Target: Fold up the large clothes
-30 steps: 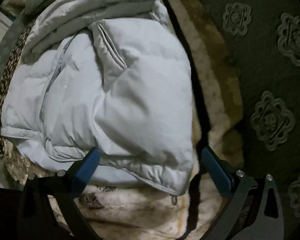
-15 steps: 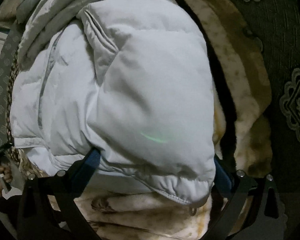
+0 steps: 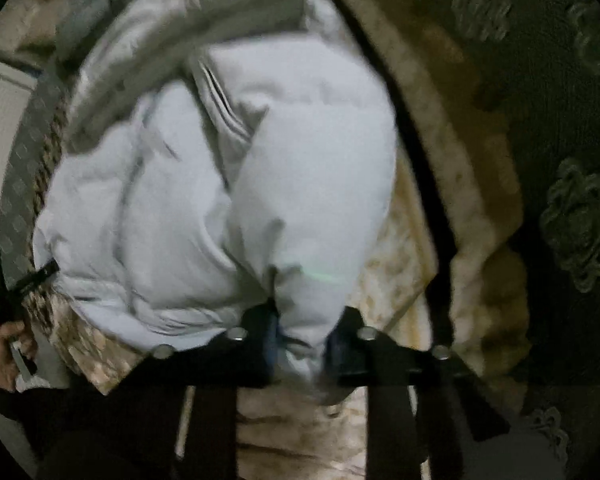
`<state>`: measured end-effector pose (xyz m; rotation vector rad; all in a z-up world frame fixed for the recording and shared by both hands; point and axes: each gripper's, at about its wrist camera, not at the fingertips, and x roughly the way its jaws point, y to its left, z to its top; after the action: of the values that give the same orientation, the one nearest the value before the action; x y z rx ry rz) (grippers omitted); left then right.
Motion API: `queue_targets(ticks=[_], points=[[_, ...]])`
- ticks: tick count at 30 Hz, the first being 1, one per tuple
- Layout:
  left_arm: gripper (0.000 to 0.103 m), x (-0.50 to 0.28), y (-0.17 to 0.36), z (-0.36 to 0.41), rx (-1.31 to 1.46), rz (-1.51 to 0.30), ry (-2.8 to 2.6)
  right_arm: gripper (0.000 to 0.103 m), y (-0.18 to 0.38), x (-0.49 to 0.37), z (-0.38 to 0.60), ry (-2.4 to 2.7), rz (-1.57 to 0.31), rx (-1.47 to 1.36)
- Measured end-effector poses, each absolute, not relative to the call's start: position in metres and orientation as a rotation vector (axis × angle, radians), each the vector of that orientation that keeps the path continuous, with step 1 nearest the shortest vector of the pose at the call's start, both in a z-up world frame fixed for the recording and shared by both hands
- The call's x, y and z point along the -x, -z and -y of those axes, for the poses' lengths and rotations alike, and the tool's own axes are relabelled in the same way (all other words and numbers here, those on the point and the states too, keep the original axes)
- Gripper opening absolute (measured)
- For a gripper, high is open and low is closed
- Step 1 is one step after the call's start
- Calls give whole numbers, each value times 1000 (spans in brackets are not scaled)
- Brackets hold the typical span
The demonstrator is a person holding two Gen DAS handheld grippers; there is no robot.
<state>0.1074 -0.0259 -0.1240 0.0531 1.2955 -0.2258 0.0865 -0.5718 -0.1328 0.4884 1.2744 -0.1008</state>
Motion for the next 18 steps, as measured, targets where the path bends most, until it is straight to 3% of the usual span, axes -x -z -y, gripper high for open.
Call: queue_targets(ticks=[8, 12, 18], points=[[20, -93, 74, -20, 259, -1148, 293, 12, 70, -60, 568, 26, -1037, -452], [18, -74, 56, -19, 267, -1059, 296, 11, 36, -33, 576, 52, -902, -437], [17, -20, -10, -29, 373, -849, 386, 10, -25, 9, 592, 172, -586, -413]])
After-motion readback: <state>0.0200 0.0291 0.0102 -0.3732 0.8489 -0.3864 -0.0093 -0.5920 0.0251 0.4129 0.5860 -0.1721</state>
